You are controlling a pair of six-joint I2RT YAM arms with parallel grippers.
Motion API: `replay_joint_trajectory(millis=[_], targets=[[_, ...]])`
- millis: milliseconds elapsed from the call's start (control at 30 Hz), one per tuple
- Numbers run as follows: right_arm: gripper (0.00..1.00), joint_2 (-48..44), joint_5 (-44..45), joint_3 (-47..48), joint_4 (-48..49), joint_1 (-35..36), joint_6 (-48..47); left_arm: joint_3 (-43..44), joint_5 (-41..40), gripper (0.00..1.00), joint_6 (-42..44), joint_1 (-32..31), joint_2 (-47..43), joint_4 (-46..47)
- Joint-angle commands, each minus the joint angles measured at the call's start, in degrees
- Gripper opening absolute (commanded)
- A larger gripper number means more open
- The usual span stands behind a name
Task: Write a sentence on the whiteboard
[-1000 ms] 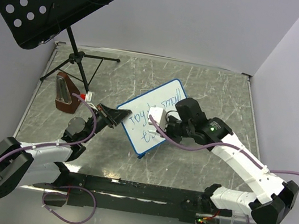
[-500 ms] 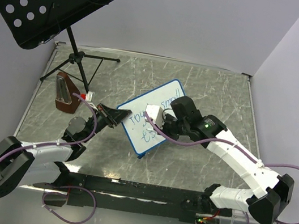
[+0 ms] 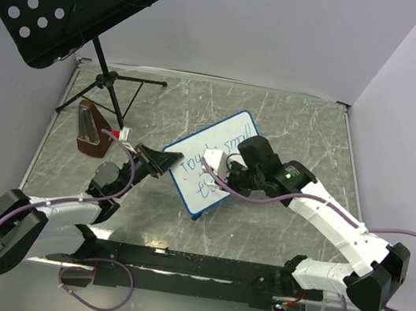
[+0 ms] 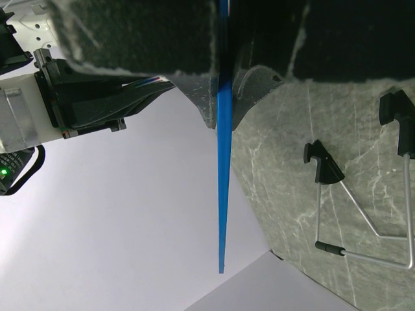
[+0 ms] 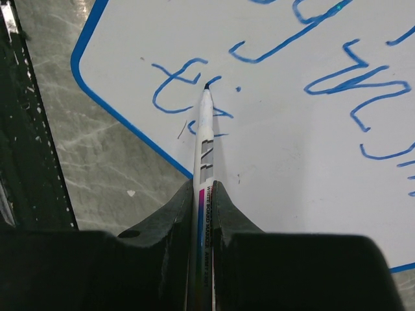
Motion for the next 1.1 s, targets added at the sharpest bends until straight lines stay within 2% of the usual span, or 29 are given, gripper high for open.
replay_joint_trajectory(millis=[0, 500, 1067], targets=[[0.00, -1.88, -0.73, -0.84, -2.25, 0.58, -0.71, 3.03, -0.09, 0.01, -2.08, 0.04, -1.12, 14.89], [0.00, -1.88, -2.40, -2.43, -5.07, 0.50, -1.94, 3.03, 0.00, 0.01, -2.08, 0.12, -0.94, 14.98], [0.00, -0.56, 1.90, 1.18, 0.73, 0.15, 1.48, 2.77, 0.00, 0.01, -2.08, 0.12, -1.12, 14.98]])
